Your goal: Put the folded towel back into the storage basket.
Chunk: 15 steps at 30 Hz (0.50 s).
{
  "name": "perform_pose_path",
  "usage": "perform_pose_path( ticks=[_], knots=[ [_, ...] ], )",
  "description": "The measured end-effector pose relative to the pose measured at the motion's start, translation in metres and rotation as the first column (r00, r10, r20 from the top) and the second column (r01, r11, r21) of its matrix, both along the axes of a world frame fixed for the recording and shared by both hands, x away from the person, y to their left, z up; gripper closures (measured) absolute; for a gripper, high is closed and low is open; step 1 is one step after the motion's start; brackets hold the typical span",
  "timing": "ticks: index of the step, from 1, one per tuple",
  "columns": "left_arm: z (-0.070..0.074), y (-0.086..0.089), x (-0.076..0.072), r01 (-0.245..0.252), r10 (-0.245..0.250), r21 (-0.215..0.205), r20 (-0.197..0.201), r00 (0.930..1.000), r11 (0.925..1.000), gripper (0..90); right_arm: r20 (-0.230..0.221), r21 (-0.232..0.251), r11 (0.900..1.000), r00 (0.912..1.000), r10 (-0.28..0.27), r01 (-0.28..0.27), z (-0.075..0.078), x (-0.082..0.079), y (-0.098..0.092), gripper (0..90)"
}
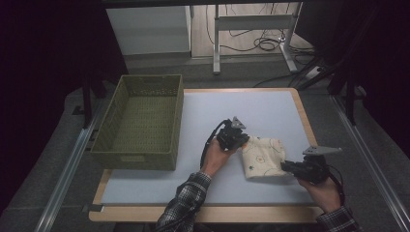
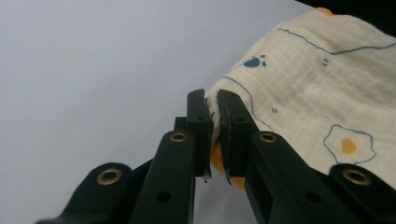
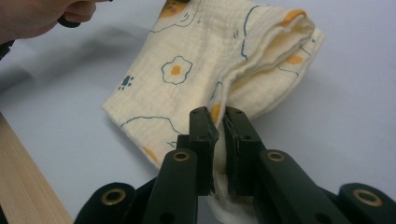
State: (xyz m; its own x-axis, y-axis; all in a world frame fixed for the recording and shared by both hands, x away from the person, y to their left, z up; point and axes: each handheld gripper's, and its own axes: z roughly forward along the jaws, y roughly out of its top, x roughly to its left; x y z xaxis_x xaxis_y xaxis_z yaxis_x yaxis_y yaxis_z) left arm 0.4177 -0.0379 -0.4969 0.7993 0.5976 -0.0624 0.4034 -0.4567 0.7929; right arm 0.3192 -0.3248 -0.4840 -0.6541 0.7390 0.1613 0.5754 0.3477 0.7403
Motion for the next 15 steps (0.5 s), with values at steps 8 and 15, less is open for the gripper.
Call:
perform_pose_path(
  ticks=[8, 15],
  knots=[
    [0.016, 0.018, -0.002, -0.024, 0.022, 0.033, 0.040, 0.9990, 0.9992, 83.6, 0.026, 0.004, 0.999, 0.9991, 0.034, -0.034, 0.010, 0.005, 0.018, 82.2],
    [0.034, 0.041, -0.002, -0.062, 0.060, 0.034, 0.066, 0.9961, 0.9975, 83.3, 0.051, 0.009, 0.998, 0.9965, 0.066, -0.067, 0.018, 0.012, 0.040, 82.2]
  ],
)
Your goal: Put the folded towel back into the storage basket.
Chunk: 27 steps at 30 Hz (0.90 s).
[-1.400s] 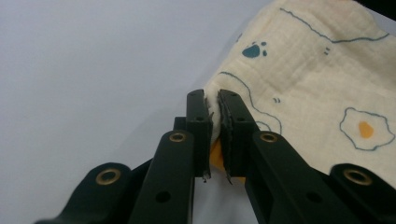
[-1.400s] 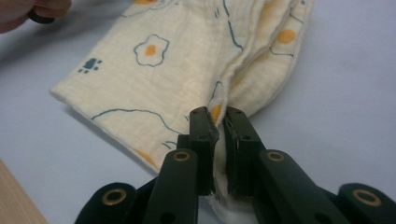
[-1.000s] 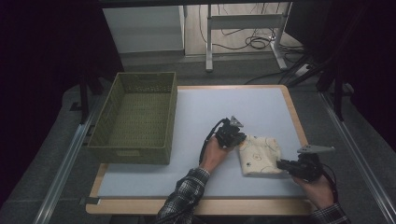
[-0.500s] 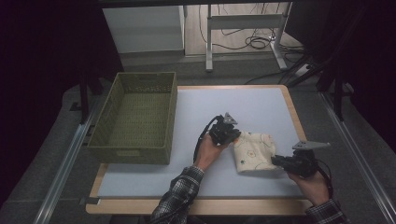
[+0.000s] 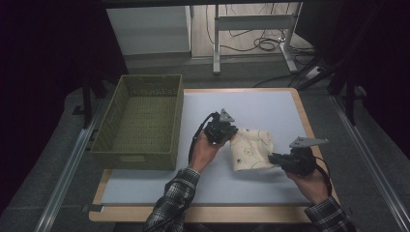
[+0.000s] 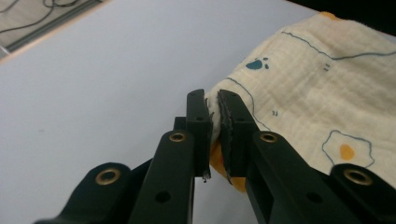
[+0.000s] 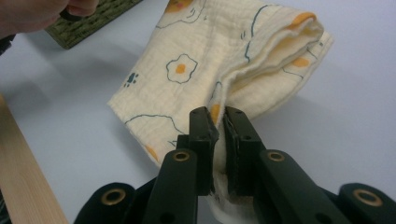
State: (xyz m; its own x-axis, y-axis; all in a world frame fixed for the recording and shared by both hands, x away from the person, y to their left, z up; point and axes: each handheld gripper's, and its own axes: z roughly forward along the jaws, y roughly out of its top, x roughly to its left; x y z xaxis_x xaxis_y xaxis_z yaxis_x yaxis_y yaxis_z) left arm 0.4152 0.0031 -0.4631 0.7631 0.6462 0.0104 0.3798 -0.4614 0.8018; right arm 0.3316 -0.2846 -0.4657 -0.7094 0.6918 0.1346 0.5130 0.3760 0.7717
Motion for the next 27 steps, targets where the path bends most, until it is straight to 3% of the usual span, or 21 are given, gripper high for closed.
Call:
perform_pose_path(
  ticks=[14, 21, 27],
  knots=[
    [0.042, 0.040, -0.001, -0.063, 0.059, 0.063, 0.069, 0.9959, 0.9960, 82.9, 0.040, 0.016, 0.998, 0.9976, 0.056, -0.057, 0.021, 0.019, 0.041, 81.8],
    [0.050, 0.060, 0.003, -0.108, 0.100, 0.091, 0.089, 0.9911, 0.9900, 82.8, 0.046, 0.014, 0.996, 0.9953, 0.085, -0.086, 0.030, 0.030, 0.065, 81.8],
    [0.055, 0.076, 0.005, -0.146, 0.130, 0.135, 0.118, 0.9845, 0.9800, 82.8, 0.048, 0.011, 0.994, 0.9931, 0.107, -0.107, 0.036, 0.039, 0.086, 81.8]
  ],
)
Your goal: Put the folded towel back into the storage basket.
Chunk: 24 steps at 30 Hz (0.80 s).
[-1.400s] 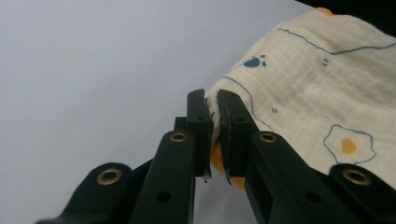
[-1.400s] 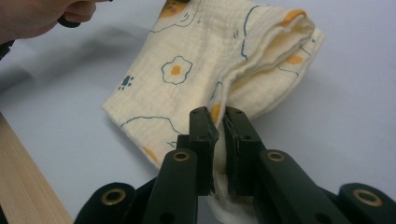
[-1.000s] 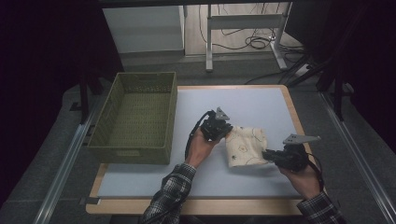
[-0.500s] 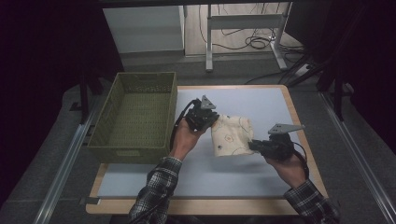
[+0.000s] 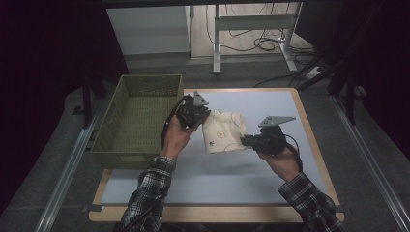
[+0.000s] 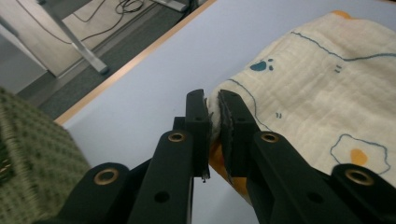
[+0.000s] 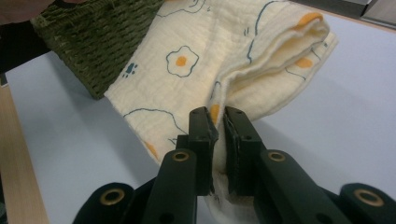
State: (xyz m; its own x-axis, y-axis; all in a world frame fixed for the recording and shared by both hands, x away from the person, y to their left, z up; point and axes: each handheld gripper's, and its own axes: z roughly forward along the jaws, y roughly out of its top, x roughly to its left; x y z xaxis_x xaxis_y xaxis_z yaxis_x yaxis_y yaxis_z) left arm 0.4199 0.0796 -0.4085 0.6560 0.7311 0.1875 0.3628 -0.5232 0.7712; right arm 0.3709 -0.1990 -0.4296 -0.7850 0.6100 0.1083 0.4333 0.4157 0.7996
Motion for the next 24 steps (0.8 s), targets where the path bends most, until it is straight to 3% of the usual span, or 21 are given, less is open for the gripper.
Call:
perform_pose_path(
  ticks=[3, 10, 15, 24],
  knots=[
    [0.002, 0.009, 0.001, -0.022, 0.022, 0.015, 0.010, 0.9997, 0.9996, 82.7, 0.005, -0.009, 1.000, 0.9999, 0.010, -0.010, 0.004, 0.004, 0.011, 81.8],
    [0.011, 0.033, 0.004, -0.069, 0.069, -0.005, 0.018, 0.9975, 0.9976, 82.7, 0.009, -0.013, 0.999, 0.9993, 0.035, -0.035, 0.017, 0.013, 0.035, 81.8],
    [0.022, 0.050, 0.004, -0.100, 0.100, -0.022, 0.033, 0.9944, 0.9948, 82.7, 0.006, -0.004, 0.999, 0.9986, 0.052, -0.052, 0.024, 0.019, 0.052, 81.8],
    [0.043, 0.074, 0.005, -0.149, 0.150, -0.017, 0.060, 0.9869, 0.9887, 82.8, 0.026, -0.012, 0.998, 0.9973, 0.069, -0.069, 0.036, 0.027, 0.081, 81.8]
  ],
)
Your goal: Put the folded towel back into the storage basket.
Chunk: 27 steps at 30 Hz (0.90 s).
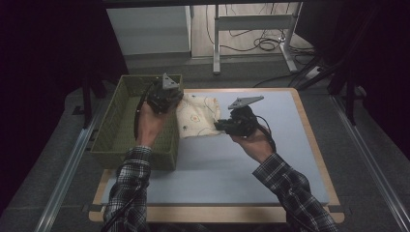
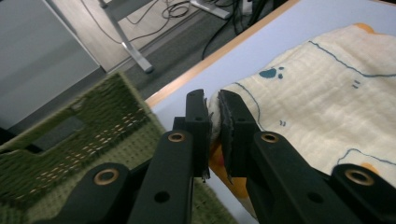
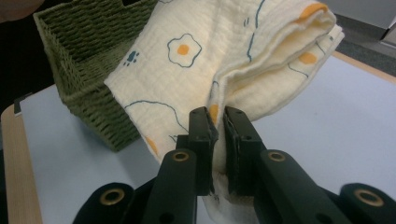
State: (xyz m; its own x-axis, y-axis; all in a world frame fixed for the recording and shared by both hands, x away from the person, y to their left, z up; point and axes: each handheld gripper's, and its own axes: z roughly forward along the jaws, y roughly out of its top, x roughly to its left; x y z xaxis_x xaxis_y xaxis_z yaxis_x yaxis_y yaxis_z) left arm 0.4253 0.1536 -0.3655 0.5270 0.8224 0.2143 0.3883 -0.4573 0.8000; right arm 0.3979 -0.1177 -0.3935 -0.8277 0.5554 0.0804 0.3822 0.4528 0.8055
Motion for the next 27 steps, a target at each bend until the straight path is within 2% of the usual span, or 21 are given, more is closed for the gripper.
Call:
perform_pose_path(
  ticks=[6, 14, 27],
  knots=[
    [0.005, 0.016, 0.001, -0.032, 0.031, 0.023, 0.010, 0.9995, 0.9992, 82.8, 0.017, -0.002, 1.000, 0.9998, 0.012, -0.012, 0.005, 0.003, 0.019, 81.7],
    [0.001, 0.046, 0.000, -0.092, 0.092, 0.030, 0.003, 0.9958, 0.9953, 82.8, 0.021, -0.007, 0.999, 0.9989, 0.041, -0.041, 0.003, 0.007, 0.054, 81.7],
    [-0.010, 0.095, -0.008, -0.198, 0.198, 0.054, -0.001, 0.9802, 0.9788, 83.0, 0.023, -0.034, 0.995, 0.9949, 0.098, -0.097, -0.006, 0.006, 0.120, 81.8]
  ],
)
